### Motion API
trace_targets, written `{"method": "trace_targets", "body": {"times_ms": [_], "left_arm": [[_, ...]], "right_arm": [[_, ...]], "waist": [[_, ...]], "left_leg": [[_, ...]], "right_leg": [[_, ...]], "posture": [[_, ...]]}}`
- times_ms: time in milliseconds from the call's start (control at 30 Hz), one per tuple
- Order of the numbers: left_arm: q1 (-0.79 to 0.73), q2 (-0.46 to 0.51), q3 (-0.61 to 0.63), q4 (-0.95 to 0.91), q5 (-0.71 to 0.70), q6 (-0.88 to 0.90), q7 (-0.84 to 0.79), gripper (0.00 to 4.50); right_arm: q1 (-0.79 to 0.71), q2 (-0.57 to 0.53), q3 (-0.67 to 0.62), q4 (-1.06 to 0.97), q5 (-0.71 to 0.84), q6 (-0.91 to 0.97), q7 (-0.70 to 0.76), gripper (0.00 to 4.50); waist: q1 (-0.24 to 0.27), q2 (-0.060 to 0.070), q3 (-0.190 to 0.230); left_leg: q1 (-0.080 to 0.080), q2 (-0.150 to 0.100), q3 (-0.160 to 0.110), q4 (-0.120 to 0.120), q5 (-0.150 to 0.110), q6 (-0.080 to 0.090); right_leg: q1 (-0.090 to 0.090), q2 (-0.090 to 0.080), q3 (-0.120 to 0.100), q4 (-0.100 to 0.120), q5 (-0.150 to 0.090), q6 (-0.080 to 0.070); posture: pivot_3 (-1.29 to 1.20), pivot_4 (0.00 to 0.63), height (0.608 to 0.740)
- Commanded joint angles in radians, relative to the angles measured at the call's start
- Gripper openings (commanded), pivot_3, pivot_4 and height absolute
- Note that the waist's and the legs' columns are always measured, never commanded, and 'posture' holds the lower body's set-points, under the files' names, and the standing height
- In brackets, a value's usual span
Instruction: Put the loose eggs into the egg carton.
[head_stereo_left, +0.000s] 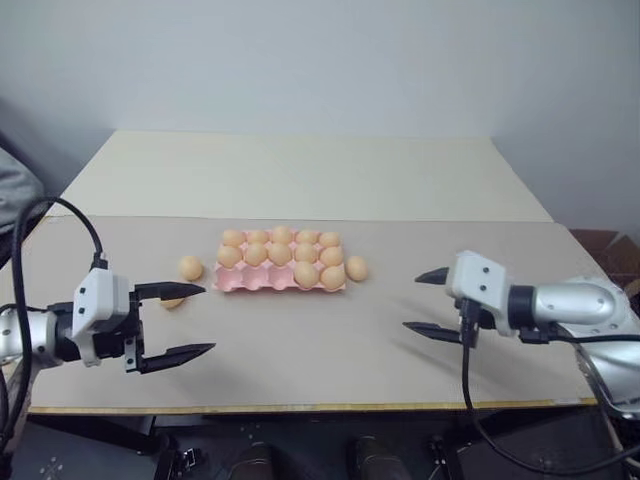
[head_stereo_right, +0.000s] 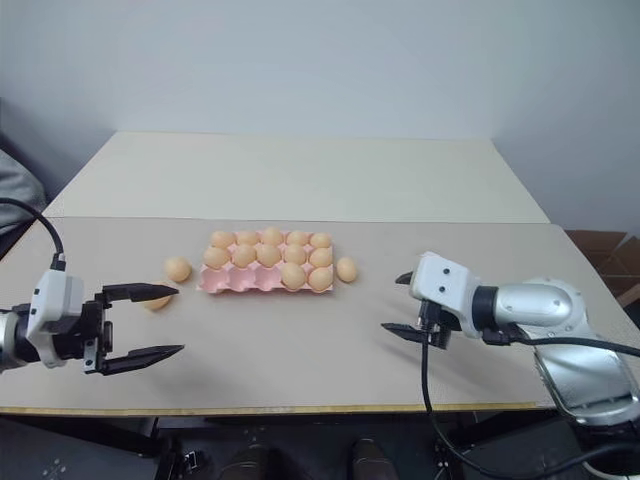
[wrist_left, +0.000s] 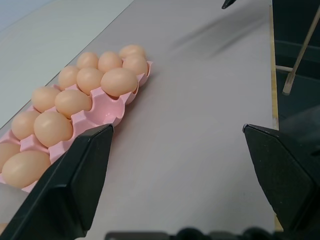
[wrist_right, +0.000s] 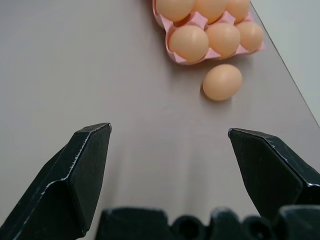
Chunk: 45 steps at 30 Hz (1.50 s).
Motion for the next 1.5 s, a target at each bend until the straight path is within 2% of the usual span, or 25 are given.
{"method": "trace_targets", "body": {"times_ms": [33, 200, 367, 533, 700, 967, 1233, 1333, 1467, 1500], "left_arm": [[-0.027, 0.002, 0.006, -0.007, -0.022, -0.014, -0.005, 4.50], [-0.050, 0.006, -0.007, -0.006, -0.012, -0.016, -0.008, 4.50], [-0.063, 0.000, -0.021, -0.009, -0.011, -0.018, -0.005, 4.50], [-0.060, -0.008, -0.029, -0.014, -0.010, -0.018, -0.001, 4.50], [-0.063, -0.004, -0.039, -0.020, 0.007, -0.017, 0.013, 4.50], [-0.013, -0.013, -0.009, -0.061, 0.001, -0.015, 0.038, 4.50], [-0.001, -0.014, -0.013, -0.071, 0.004, -0.020, 0.053, 4.50], [0.003, -0.015, -0.012, -0.076, 0.002, -0.018, 0.057, 4.50], [0.009, -0.015, -0.011, -0.077, 0.002, -0.019, 0.057, 4.50], [0.008, -0.014, -0.011, -0.075, 0.002, -0.019, 0.056, 4.50]], "right_arm": [[0.006, -0.017, -0.047, -0.033, 0.020, 0.006, -0.026, 4.34], [-0.014, -0.001, -0.025, 0.000, 0.013, -0.013, -0.071, 4.34], [-0.154, 0.077, 0.105, 0.155, -0.049, -0.082, -0.113, 4.34], [-0.328, 0.199, 0.259, 0.464, -0.160, -0.290, -0.102, 4.34], [-0.490, 0.309, 0.354, 0.813, -0.269, -0.511, -0.107, 4.34], [-0.646, 0.409, 0.384, 1.177, -0.343, -0.735, -0.102, 4.34], [-0.717, 0.472, 0.375, 1.378, -0.373, -0.845, -0.108, 4.34], [-0.726, 0.483, 0.364, 1.408, -0.374, -0.863, -0.113, 3.77], [-0.725, 0.485, 0.355, 1.413, -0.376, -0.882, -0.123, 2.51], [-0.721, 0.482, 0.355, 1.408, -0.381, -0.883, -0.130, 2.39]], "waist": [[0.000, 0.000, 0.000], [0.001, 0.000, 0.000], [-0.002, 0.000, 0.000], [-0.004, 0.000, 0.000], [-0.005, 0.000, 0.000], [-0.005, 0.000, 0.000], [-0.009, 0.001, 0.000], [-0.008, 0.001, 0.000], [-0.008, 0.001, 0.001], [-0.009, 0.001, 0.001]], "left_leg": [[0.000, 0.000, 0.000, 0.000, 0.000, 0.000], [-0.002, -0.001, 0.000, 0.000, 0.004, 0.006], [-0.001, -0.001, 0.000, 0.000, 0.004, 0.006], [-0.002, -0.001, 0.000, 0.000, 0.004, 0.007], [-0.003, -0.001, 0.000, 0.000, 0.005, 0.008], [-0.004, -0.001, 0.000, 0.000, 0.005, 0.008], [-0.003, -0.001, 0.000, 0.000, 0.005, 0.008], [-0.003, -0.001, 0.000, 0.000, 0.005, 0.008], [-0.003, -0.001, 0.000, 0.000, 0.005, 0.008], [-0.003, -0.001, 0.000, 0.000, 0.005, 0.008]], "right_leg": [[0.000, 0.000, 0.000, 0.000, 0.000, 0.000], [-0.001, -0.001, 0.000, -0.001, 0.000, 0.000], [-0.001, 0.000, 0.000, -0.001, 0.000, 0.000], [-0.001, 0.000, 0.000, -0.001, 0.000, 0.000], [-0.001, 0.001, 0.001, -0.001, 0.001, 0.000], [-0.001, 0.001, 0.001, -0.001, 0.003, -0.004], [-0.001, 0.001, 0.001, 0.001, 0.003, -0.004], [-0.001, 0.001, 0.002, 0.001, 0.004, -0.005], [-0.001, 0.001, 0.002, 0.001, 0.004, -0.005], [-0.001, 0.001, 0.002, 0.001, 0.004, -0.005]], "posture": [[0.00, 0.150, 0.740], [0.00, 0.150, 0.740], [0.00, 0.150, 0.740], [0.00, 0.150, 0.740], [0.00, 0.150, 0.740], [0.00, 0.150, 0.740], [0.00, 0.150, 0.740], [0.00, 0.150, 0.740], [0.00, 0.150, 0.740], [0.00, 0.150, 0.740]]}}
